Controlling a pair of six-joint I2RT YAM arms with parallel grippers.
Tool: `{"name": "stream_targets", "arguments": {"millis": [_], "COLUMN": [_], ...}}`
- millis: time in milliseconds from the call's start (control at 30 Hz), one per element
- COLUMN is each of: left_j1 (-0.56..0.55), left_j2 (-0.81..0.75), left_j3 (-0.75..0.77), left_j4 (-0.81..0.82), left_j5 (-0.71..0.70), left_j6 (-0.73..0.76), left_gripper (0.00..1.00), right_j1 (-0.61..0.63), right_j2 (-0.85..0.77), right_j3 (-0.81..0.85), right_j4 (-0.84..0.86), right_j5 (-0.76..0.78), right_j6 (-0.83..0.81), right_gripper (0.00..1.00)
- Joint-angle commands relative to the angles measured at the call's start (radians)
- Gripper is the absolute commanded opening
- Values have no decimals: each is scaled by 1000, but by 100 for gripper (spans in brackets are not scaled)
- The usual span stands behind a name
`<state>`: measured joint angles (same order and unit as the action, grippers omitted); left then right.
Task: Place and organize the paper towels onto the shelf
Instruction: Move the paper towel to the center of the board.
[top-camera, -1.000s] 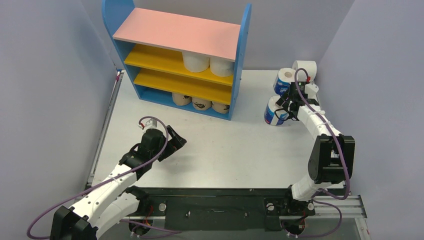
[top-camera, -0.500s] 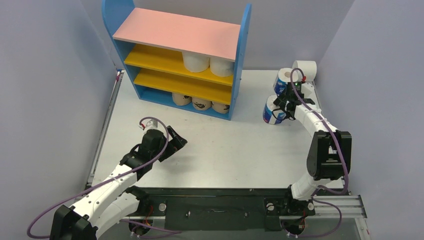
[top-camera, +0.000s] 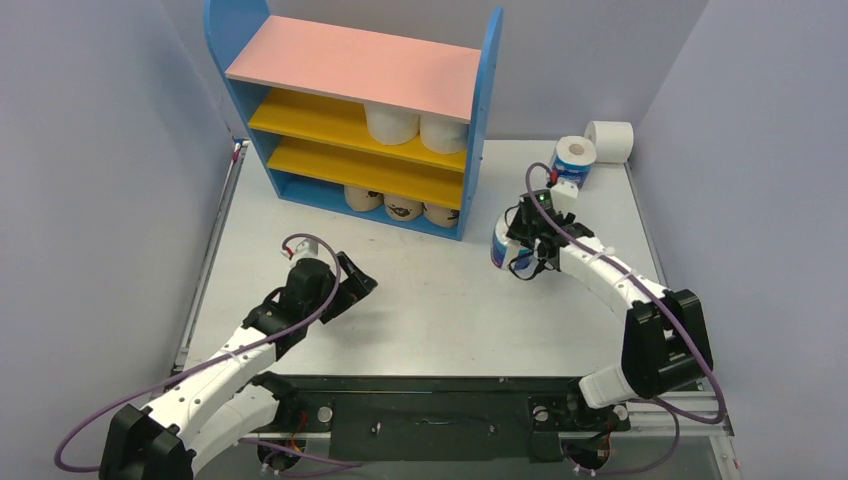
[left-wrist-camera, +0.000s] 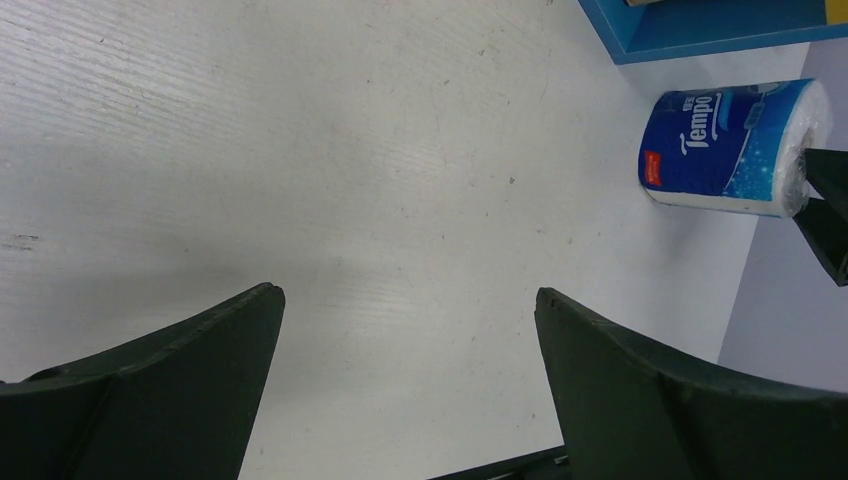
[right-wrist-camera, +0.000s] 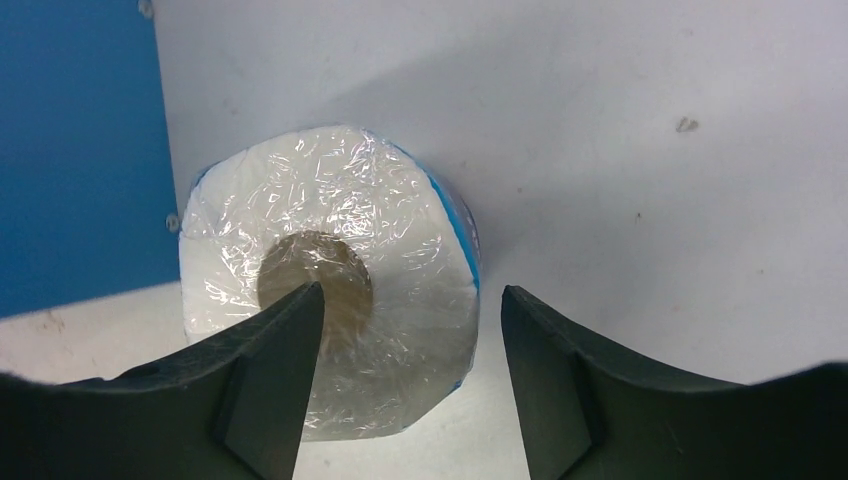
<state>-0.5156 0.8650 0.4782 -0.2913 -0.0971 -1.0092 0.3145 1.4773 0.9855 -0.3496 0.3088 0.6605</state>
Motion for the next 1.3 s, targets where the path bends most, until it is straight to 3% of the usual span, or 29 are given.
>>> {"name": "stream_targets", "arguments": {"millis": [0, 333, 667, 933, 1067, 1267], "left_j1": [-10, -46, -78, -70, -61, -59], "left_j2": [6, 85, 150, 212, 266, 403], "left_j3": [0, 47, 94, 164, 209, 243], "left_j4": [49, 85, 132, 140, 145, 262], "left_j5": [2, 12, 81, 127, 189, 348], "left_j6": [5, 63, 104, 81, 29, -22], "left_gripper": [96, 96, 96, 96, 96, 96], "right_j1": [103, 388, 613, 593, 482, 305], "right_j2": [-77, -180, -266, -451, -527, -548], "right_j3": [-80, -230, -262, -168, -186, -297], "right_j4": [-97, -105, -132, -191, -158, 18], "right_j5": [103, 222, 241, 201, 42, -220], "right_j6": [12, 168, 284, 263, 309, 367], "right_gripper": [60, 60, 64, 79, 82, 84]}}
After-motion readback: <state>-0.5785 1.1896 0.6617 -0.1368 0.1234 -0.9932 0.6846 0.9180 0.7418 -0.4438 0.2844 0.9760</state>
